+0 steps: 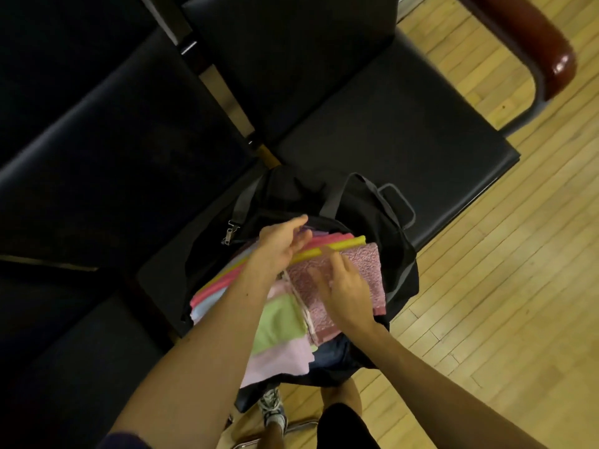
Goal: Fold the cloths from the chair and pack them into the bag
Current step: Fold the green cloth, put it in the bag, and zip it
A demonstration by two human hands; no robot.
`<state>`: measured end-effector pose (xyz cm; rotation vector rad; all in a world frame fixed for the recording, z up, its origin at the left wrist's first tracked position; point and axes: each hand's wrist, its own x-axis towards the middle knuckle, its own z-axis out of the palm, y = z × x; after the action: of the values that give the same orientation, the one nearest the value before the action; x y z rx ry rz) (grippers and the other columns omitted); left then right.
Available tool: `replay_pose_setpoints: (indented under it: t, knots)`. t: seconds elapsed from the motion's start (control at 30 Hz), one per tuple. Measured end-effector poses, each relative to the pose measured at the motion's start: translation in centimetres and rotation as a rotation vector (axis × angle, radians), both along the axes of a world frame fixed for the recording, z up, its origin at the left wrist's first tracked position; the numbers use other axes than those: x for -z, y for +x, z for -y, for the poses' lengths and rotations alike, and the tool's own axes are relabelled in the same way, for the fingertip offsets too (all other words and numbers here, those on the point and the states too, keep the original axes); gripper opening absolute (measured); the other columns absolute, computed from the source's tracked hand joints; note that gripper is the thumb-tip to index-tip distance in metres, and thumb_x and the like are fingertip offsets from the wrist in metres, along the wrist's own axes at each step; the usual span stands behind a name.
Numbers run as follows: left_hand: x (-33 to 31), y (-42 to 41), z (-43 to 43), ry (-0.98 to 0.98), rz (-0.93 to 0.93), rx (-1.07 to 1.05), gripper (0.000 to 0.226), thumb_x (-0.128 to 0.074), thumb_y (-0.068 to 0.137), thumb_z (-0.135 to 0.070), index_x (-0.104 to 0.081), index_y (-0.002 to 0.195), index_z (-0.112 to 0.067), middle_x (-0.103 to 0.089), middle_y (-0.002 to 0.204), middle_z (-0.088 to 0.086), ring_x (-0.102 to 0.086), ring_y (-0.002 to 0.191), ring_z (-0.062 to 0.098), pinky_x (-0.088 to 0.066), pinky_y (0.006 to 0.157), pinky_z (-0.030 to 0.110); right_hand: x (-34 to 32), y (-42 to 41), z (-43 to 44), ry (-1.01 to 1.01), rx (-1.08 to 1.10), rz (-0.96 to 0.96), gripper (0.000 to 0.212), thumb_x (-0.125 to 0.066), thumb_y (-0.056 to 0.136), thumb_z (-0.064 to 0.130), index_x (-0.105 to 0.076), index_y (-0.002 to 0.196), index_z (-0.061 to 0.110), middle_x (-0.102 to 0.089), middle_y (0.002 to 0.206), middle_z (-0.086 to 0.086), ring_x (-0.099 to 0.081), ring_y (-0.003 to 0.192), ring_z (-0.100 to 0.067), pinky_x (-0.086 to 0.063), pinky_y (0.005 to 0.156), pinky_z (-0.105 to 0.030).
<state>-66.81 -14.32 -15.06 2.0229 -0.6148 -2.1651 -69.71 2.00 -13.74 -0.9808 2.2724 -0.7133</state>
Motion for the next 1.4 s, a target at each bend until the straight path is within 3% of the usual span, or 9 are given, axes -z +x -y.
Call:
replay_pose_setpoints:
  t: [0.1, 0.23, 0.37, 0.53, 0.73, 0.87, 1.0, 1.17, 1.4]
  knots:
    - [2.1, -1.9, 0.2, 0.155, -0.038, -0.027, 0.026, -0.074, 0.087, -0.008, -0.062, 0.107, 0.003, -0.057, 0.110, 0.023, -0.066, 0.078, 0.026, -0.057, 0.052, 0.023, 0.6, -3.0, -0.7, 0.154, 0.089, -0.107, 0.039, -0.058, 0.096, 0.039, -0.054, 0.125, 0.013, -0.059, 0.110, -0.003, -0.056, 0.103, -0.027, -0.047, 0.082, -0.040]
    - [2.8, -3.8, -0.7, 0.167, 0.010, 0.026, 0.019, -0.076, 0.087, -0.021, -0.063, 0.084, -0.008, -0.059, 0.074, 0.007, -0.054, 0.051, 0.011, -0.037, 0.036, 0.018, 1.5, -5.0, -2.0, 0.330, 0.189, -0.130, 0.055, -0.068, 0.090, 0.044, -0.048, 0.132, 0.015, -0.050, 0.122, -0.005, -0.047, 0.112, -0.028, -0.045, 0.087, -0.044]
    - [0.9, -5.0, -1.6, 0.197, -0.024, -0.025, 0.017, -0.068, 0.092, -0.022, -0.064, 0.086, -0.006, -0.070, 0.068, 0.007, -0.061, 0.070, 0.019, -0.048, 0.042, 0.023, 3.0, -4.7, -2.6, 0.277, 0.099, 0.046, 0.066, -0.069, 0.090, 0.037, -0.041, 0.144, 0.011, -0.048, 0.131, -0.008, -0.047, 0.120, -0.027, -0.045, 0.097, -0.040]
    - [-1.6, -6.2, -2.2, 0.234, -0.216, -0.096, 0.019, -0.060, 0.094, -0.018, -0.062, 0.106, -0.003, -0.065, 0.116, 0.019, -0.064, 0.106, 0.030, -0.055, 0.090, 0.043, 4.2, -3.6, -1.7, 0.193, -0.050, -0.084, 0.058, -0.070, 0.091, 0.023, -0.050, 0.141, 0.003, -0.057, 0.136, -0.018, -0.056, 0.123, -0.035, -0.047, 0.103, -0.043]
    - [-4.8, -4.7, -2.8, 0.192, -0.248, 0.064, 0.021, -0.058, 0.097, -0.020, -0.063, 0.114, -0.009, -0.068, 0.118, 0.014, -0.065, 0.110, 0.027, -0.054, 0.089, 0.041, 3.7, -3.1, 0.7, 0.335, -0.167, -0.098, 0.045, -0.067, 0.089, 0.011, -0.054, 0.128, -0.008, -0.062, 0.119, -0.029, -0.066, 0.103, -0.040, -0.057, 0.084, -0.042]
    - [-6.0, -1.3, -2.3, 0.160, -0.265, 0.049, 0.029, -0.056, 0.100, -0.021, -0.061, 0.124, -0.005, -0.068, 0.120, 0.016, -0.068, 0.107, 0.026, -0.060, 0.078, 0.039, 2.9, -3.1, -1.9, 0.455, -0.250, -0.365, 0.058, -0.078, 0.071, 0.002, -0.059, 0.126, -0.003, -0.070, 0.100, -0.023, -0.072, 0.077, -0.033, -0.061, 0.061, -0.036]
    - [-6.8, 0.4, -2.4, 0.080, -0.254, 0.079, 0.023, -0.059, 0.099, -0.016, -0.063, 0.115, -0.001, -0.071, 0.113, 0.018, -0.072, 0.100, 0.027, -0.062, 0.077, 0.040, 1.9, -1.8, -6.5, 0.750, -0.433, -0.529, 0.071, -0.069, 0.088, 0.019, -0.037, 0.148, 0.002, -0.047, 0.145, -0.023, -0.050, 0.132, -0.036, -0.039, 0.113, -0.045]
    - [-7.9, 2.9, -2.0, -0.002, -0.277, 0.184, 0.028, -0.060, 0.098, -0.017, -0.061, 0.118, 0.003, -0.071, 0.112, 0.018, -0.072, 0.101, 0.026, -0.061, 0.078, 0.038, -2.6, -0.9, -9.5, 1.143, -1.201, -0.737, 0.044, -0.050, 0.100, 0.038, -0.055, 0.138, 0.016, -0.053, 0.143, -0.007, -0.038, 0.137, -0.034, -0.015, 0.120, -0.046]
    - [-10.3, 7.6, -2.0, 0.004, -0.347, 0.220, 0.018, -0.054, 0.102, -0.018, -0.061, 0.113, -0.006, -0.066, 0.117, 0.018, -0.066, 0.106, 0.024, -0.060, 0.081, 0.033, -10.4, 0.6, -11.9, 0.476, -1.261, -0.638, 0.004, -0.069, 0.085, 0.016, -0.072, 0.087, 0.018, -0.069, 0.083, -0.001, -0.059, 0.098, -0.029, -0.025, 0.107, -0.046]
